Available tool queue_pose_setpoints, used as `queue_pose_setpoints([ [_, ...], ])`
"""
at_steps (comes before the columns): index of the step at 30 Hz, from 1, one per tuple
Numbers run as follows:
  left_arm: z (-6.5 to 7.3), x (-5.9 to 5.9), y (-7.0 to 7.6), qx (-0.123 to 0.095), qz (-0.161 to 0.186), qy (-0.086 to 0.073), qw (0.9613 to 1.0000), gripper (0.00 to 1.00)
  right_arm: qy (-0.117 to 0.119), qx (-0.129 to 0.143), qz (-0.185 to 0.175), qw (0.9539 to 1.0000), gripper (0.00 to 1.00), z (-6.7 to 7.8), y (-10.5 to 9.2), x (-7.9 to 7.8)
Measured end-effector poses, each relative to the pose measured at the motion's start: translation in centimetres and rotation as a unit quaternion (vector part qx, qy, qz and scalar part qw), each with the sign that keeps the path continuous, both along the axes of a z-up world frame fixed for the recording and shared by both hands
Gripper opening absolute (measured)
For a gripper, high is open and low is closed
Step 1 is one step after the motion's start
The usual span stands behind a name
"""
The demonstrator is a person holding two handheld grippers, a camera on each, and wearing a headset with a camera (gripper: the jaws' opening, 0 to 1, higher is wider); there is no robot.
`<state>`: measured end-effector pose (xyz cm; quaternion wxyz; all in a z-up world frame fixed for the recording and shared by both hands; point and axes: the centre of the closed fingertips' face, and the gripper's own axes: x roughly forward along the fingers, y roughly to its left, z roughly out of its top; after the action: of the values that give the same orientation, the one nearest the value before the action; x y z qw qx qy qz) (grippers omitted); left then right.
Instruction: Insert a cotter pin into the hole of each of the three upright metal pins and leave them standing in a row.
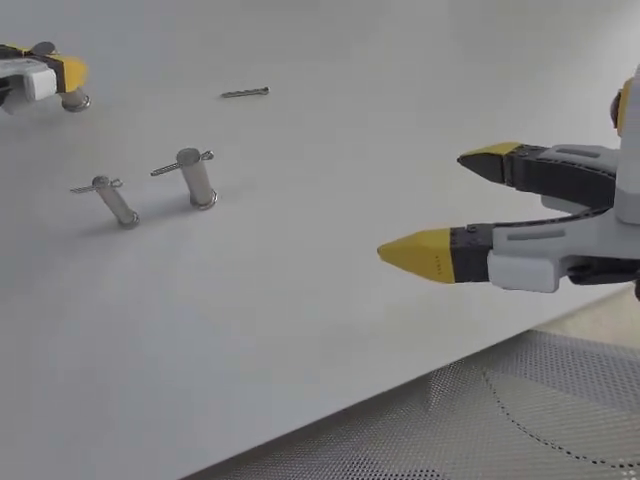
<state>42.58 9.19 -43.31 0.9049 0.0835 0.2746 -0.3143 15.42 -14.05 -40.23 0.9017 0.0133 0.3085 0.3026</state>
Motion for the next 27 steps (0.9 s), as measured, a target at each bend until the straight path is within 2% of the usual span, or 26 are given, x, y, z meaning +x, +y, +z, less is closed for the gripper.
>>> queue_pose_setpoints([
  [4,2.5,-0.5,0.4,-0.007,0.001,-0.013,0.9999,0.10,-0.006,0.001,0.004,1.0000,0.80,0.4,0.1,0.1],
  [7,4.0,-1.3,0.6,-0.009,-0.001,-0.021,0.9997,0.10,-0.009,0.002,0.005,0.9999,0.81,0.6,0.0,0.2],
  [10,5.1,-3.0,0.6,-0.011,-0.006,-0.022,0.9997,0.10,-0.013,0.006,0.008,0.9999,0.83,0.9,0.1,0.4],
  [14,5.5,-5.1,0.3,0.002,-0.020,-0.018,0.9996,0.10,-0.017,0.012,0.016,0.9997,0.87,1.2,0.6,0.2],
  [17,5.8,-6.6,-0.4,-0.014,-0.025,-0.013,0.9995,0.10,-0.020,0.008,0.022,0.9995,0.92,1.2,0.9,0.2],
  [18,5.9,-7.3,-0.9,-0.022,-0.031,-0.006,0.9993,0.10,-0.023,0.008,0.024,0.9994,0.92,1.4,1.0,0.1],
  [23,6.3,-9.4,-2.7,-0.017,-0.049,-0.005,0.9986,0.10,-0.033,0.013,0.034,0.9988,0.93,1.8,1.5,0.1],
  [27,6.8,-10.8,-3.9,-0.027,-0.055,-0.003,0.9981,0.10,-0.042,0.016,0.038,0.9983,0.94,2.2,1.6,-0.2],
])
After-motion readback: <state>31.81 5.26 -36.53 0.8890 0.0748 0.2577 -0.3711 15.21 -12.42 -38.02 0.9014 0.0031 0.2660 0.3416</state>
